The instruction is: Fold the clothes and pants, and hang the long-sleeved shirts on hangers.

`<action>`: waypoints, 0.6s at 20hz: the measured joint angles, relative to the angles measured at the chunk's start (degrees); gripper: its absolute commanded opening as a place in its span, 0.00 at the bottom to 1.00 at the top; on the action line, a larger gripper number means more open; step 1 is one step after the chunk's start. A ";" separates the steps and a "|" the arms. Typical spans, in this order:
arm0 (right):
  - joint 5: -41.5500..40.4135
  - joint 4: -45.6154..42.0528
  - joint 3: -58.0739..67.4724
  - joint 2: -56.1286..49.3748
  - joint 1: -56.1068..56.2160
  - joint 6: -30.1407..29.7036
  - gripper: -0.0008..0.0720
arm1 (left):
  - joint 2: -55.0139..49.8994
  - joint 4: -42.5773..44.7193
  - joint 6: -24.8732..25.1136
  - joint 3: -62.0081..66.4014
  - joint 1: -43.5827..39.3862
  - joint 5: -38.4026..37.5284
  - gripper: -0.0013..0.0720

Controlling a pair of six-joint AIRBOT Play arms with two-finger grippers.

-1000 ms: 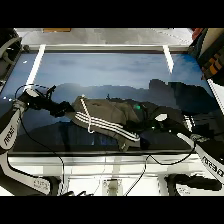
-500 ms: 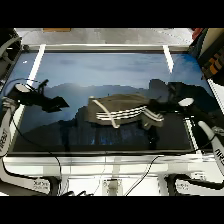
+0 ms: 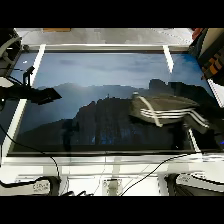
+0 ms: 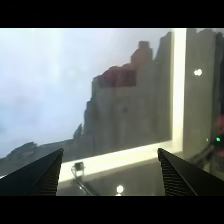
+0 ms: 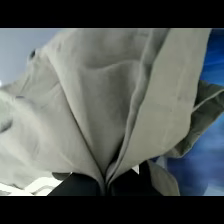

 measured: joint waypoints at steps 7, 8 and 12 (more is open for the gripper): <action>2.89 -8.79 0.83 6.08 -30.38 7.48 0.02 | 1.46 0.00 -0.02 0.02 -0.04 0.11 0.96; 4.28 -12.50 0.87 6.93 -33.64 10.01 0.02 | 1.51 -0.04 0.00 0.02 -0.04 0.11 0.96; 9.57 -25.70 0.87 8.72 -41.48 17.59 0.73 | 1.60 -0.15 -0.02 0.02 -0.04 0.11 0.96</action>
